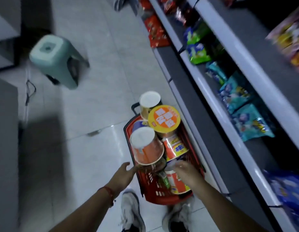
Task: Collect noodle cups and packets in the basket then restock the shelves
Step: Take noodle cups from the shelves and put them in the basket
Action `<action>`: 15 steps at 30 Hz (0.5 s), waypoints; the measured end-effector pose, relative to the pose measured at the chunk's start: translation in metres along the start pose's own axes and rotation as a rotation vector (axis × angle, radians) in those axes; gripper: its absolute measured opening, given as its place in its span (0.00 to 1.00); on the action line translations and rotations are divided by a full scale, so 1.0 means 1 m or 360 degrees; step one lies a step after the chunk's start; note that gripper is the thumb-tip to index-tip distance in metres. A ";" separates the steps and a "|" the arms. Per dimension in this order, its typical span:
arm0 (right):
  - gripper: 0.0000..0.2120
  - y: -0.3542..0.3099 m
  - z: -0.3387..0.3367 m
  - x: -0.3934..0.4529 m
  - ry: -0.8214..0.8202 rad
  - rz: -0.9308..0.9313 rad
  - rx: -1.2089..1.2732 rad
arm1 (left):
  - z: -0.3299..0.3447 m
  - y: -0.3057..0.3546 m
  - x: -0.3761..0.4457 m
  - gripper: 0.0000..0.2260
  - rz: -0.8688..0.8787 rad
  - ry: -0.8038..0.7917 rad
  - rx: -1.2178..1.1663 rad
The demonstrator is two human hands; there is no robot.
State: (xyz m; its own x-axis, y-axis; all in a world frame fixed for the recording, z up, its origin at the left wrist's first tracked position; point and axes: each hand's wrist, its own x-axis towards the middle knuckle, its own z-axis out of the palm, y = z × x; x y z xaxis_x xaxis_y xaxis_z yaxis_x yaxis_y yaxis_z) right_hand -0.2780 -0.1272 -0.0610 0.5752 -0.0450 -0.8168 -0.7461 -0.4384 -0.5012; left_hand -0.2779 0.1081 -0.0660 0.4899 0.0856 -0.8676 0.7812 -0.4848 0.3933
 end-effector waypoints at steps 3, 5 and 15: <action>0.17 0.002 0.033 0.047 0.0018 -0.0101 0.0210 | 0.008 -0.008 0.042 0.31 0.0019 -0.0054 -0.0432; 0.31 -0.002 0.050 0.075 -0.0028 -0.0216 0.0223 | 0.012 -0.010 0.063 0.28 0.0251 -0.0102 -0.0445; 0.51 -0.033 0.064 0.074 0.0047 -0.0270 0.0236 | 0.009 -0.017 0.059 0.33 0.0602 0.0062 -0.0527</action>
State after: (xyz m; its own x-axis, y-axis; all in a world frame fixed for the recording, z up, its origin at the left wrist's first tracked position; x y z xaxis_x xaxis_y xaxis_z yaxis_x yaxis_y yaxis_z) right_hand -0.2320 -0.0589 -0.1227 0.7044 -0.0091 -0.7097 -0.6779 -0.3049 -0.6690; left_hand -0.2661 0.1138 -0.1263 0.7715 -0.0070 -0.6362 0.6241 -0.1866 0.7588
